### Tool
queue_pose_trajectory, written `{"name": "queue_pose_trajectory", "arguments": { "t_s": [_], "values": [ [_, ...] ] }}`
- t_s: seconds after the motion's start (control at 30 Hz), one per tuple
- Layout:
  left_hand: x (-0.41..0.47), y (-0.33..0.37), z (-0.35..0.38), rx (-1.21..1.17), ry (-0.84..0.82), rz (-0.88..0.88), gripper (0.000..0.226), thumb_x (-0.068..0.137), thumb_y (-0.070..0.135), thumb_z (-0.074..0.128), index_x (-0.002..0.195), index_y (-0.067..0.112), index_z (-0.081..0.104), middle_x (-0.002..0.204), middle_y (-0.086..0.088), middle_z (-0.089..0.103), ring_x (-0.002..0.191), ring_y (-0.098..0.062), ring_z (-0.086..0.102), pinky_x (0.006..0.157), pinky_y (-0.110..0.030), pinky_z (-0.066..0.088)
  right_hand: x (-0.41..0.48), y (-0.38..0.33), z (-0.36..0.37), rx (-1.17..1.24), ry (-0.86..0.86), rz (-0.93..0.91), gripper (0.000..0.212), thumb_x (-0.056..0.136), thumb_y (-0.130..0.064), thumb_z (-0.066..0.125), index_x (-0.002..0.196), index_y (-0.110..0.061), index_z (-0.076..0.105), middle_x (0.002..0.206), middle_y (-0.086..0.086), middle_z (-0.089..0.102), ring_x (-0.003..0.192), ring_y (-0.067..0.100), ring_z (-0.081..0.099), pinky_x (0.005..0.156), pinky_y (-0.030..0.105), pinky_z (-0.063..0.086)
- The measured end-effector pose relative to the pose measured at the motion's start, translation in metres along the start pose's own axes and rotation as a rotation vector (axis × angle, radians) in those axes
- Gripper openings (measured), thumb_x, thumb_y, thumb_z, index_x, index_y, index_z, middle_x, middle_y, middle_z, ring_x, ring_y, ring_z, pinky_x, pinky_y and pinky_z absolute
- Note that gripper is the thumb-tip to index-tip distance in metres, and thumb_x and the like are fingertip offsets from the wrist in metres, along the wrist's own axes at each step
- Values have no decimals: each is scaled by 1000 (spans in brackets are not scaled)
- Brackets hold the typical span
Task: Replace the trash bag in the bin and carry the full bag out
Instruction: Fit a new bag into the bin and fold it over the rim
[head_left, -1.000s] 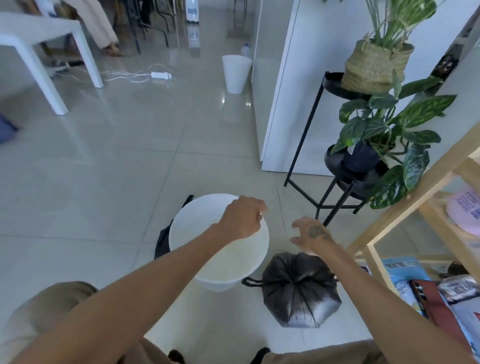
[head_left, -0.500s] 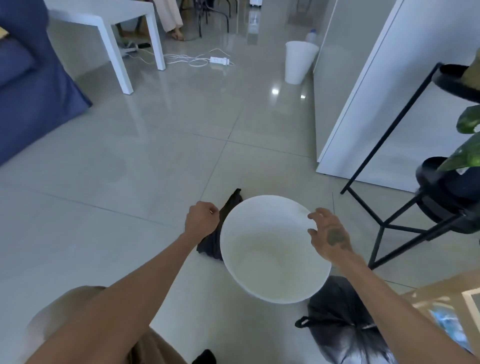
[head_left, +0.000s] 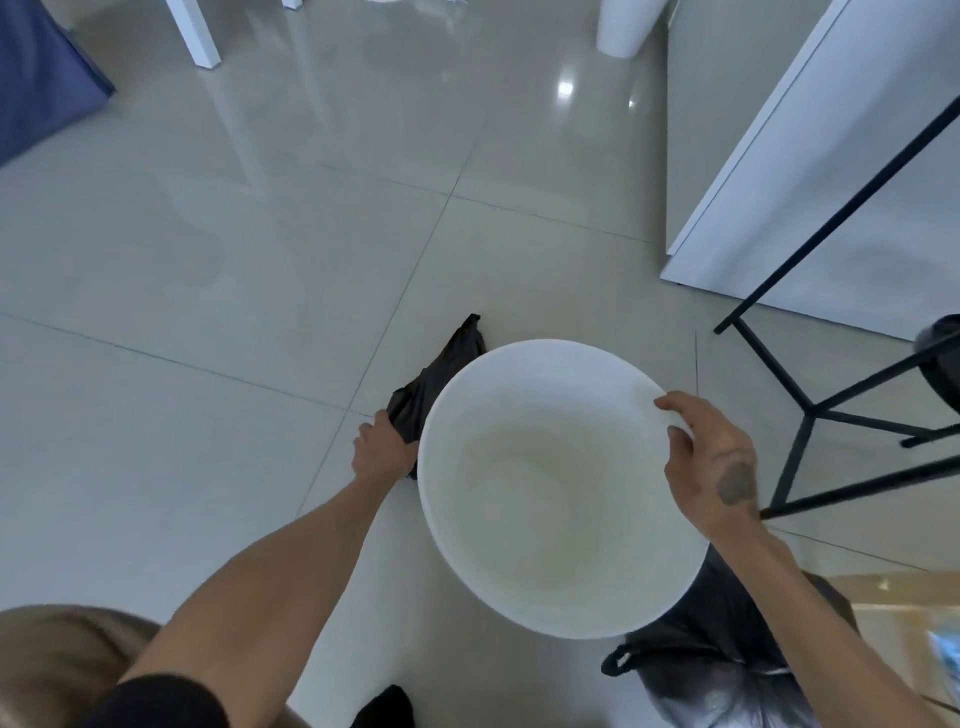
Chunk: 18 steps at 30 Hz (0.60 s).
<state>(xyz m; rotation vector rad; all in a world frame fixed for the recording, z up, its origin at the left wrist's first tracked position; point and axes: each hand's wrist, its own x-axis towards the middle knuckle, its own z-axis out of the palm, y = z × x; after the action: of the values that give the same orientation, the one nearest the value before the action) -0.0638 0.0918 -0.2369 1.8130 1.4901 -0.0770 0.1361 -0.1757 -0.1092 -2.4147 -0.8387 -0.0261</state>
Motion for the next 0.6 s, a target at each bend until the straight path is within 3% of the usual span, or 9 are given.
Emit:
{"name": "queue_pose_trajectory", "arguments": {
  "t_s": [0.1,0.23,0.3,0.37,0.47,0.6],
  "values": [
    [8,-9,15,112,-1,-25,54,92,22,58,139,4,38,135,-24,46,126,-42,43,97,-54,43,-1,-2,3,18,-27,31,31,96,5,54,121,-11,65,125,7,68,109,22,65,97,22,41],
    [15,-20,29,208,40,-55,40,95,15,52,132,0,44,132,-24,53,124,-40,49,98,-50,43,-4,1,5,25,-33,36,32,96,3,53,120,-14,65,113,5,71,86,12,61,83,20,47],
    [16,-25,33,150,30,-94,29,93,12,52,119,-1,53,118,-20,61,111,-39,58,93,-46,49,-6,6,5,25,-28,24,32,96,3,53,119,-15,65,104,7,73,76,16,63,76,22,48],
    [11,-27,32,63,23,-111,10,90,7,53,94,-1,57,93,-14,61,87,-34,63,76,-37,51,-6,8,4,24,-23,16,33,95,4,54,120,-15,65,103,7,73,75,18,65,74,22,49],
    [4,-29,28,-151,24,-130,20,85,-1,52,65,5,50,67,-10,53,57,-24,50,54,-25,41,-10,8,3,17,-30,27,33,95,4,55,120,-15,65,100,12,73,79,27,70,74,24,51],
    [-10,-28,2,-395,46,-155,2,78,0,55,78,1,57,76,-13,62,65,-25,56,52,-32,53,-19,4,2,12,-33,54,33,94,5,56,120,-14,66,96,17,73,78,32,70,74,28,53]
  ]
}}
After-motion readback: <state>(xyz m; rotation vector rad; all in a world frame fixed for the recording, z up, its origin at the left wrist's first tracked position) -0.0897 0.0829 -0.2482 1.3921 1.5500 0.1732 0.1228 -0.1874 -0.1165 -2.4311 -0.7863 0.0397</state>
